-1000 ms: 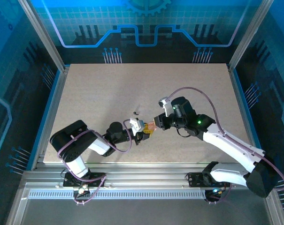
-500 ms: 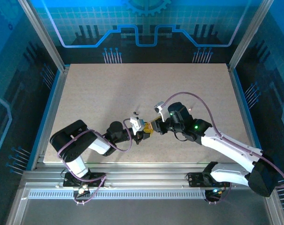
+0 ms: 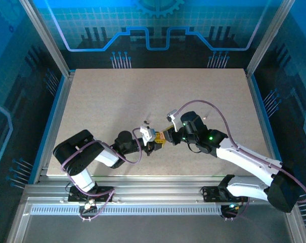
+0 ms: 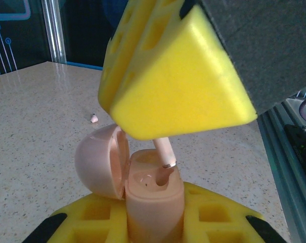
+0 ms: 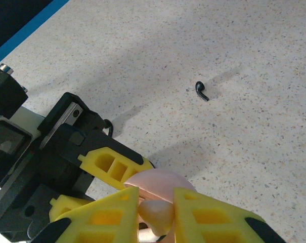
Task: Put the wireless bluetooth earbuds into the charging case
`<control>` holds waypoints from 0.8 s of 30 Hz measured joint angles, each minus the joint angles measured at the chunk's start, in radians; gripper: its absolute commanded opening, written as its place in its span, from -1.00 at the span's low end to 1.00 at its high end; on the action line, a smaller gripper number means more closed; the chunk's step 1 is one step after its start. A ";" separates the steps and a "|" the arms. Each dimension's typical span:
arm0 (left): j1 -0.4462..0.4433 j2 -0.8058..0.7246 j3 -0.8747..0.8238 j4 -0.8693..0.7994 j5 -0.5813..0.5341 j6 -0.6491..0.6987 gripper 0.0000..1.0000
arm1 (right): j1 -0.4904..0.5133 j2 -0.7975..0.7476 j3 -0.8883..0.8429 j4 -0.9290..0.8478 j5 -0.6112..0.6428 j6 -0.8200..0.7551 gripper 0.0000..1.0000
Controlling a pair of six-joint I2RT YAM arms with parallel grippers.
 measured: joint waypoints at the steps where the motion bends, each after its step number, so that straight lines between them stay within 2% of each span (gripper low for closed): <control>1: 0.000 -0.001 0.000 0.000 0.002 0.000 -0.67 | 0.000 0.000 0.000 0.002 0.000 0.000 -0.57; 24: 0.000 -0.016 0.000 -0.018 0.006 -0.025 -0.66 | 0.001 0.001 -0.009 0.010 -0.011 -0.064 -0.56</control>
